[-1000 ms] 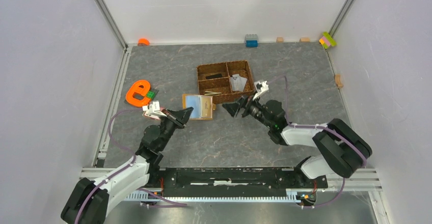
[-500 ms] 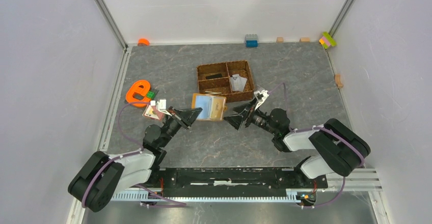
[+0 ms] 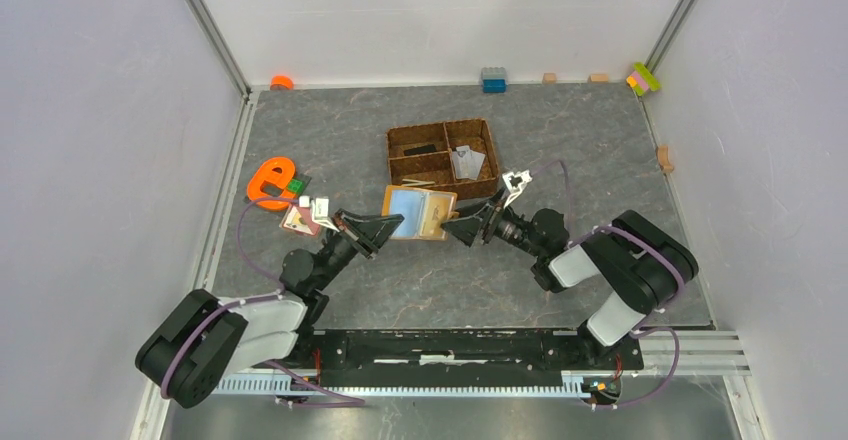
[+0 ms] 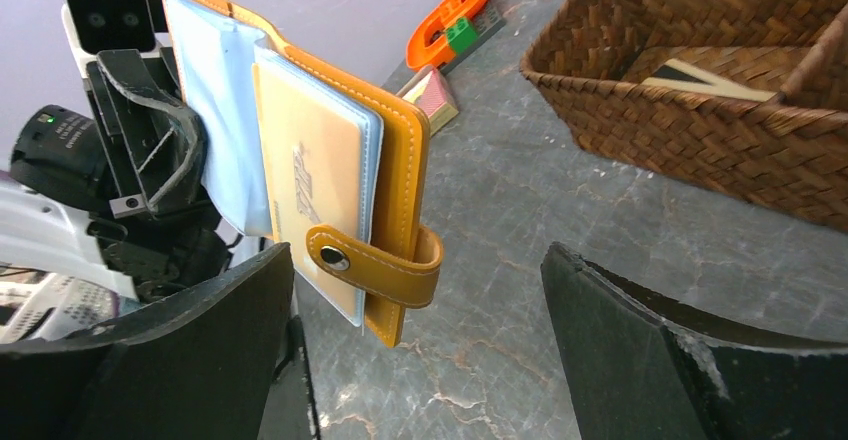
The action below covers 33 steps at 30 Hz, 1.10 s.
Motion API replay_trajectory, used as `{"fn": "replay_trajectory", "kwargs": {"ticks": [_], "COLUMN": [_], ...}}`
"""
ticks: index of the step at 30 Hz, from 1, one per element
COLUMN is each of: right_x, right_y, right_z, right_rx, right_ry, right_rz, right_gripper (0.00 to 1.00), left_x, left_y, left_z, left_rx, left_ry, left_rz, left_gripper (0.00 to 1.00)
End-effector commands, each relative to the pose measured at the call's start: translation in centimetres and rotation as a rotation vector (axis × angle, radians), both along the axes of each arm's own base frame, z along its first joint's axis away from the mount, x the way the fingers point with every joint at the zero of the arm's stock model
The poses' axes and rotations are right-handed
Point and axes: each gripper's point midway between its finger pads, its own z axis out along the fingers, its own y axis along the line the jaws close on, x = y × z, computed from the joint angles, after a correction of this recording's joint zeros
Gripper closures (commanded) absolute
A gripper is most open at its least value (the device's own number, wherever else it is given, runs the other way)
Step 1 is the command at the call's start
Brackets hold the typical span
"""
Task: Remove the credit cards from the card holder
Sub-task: Remove the credit card from the card holder.
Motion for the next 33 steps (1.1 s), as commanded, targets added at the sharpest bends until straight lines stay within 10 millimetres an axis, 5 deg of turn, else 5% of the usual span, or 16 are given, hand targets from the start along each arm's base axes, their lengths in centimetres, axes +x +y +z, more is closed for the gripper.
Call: {"fn": "replay_trajectory", "kwargs": {"ticks": [1,6,12,19,33], "right_x": [-1.2,-1.6,-2.3,-3.1,-4.4], "right_y": [0.7,0.8,1.3,0.9,0.1], "right_z": [4.4,5.0,5.8,7.1,8.5], "right_rx": [0.145,0.177,0.213,0.252,0.291], "right_ry": [-0.108,-0.119,-0.137,-0.177,-0.244], "right_rz": [0.095,0.116,0.159,0.173,0.178], "right_gripper": [0.02,0.10,0.39,0.60,0.71], "left_x": [-0.8,-0.7,-0.6,0.4,1.2], "left_y": [-0.4,-0.9,-1.7,-1.3,-0.7], "left_z": [3.1,3.4,3.5,2.7,1.8], "left_rx": [-0.053,-0.059,-0.054,-0.044,-0.041], "left_ry": [-0.118,-0.125,-0.121,-0.099,-0.064], "left_rz": [-0.026,-0.044,-0.073,-0.016,0.038], "left_gripper": [0.98,0.98,0.98,0.98,0.98]}}
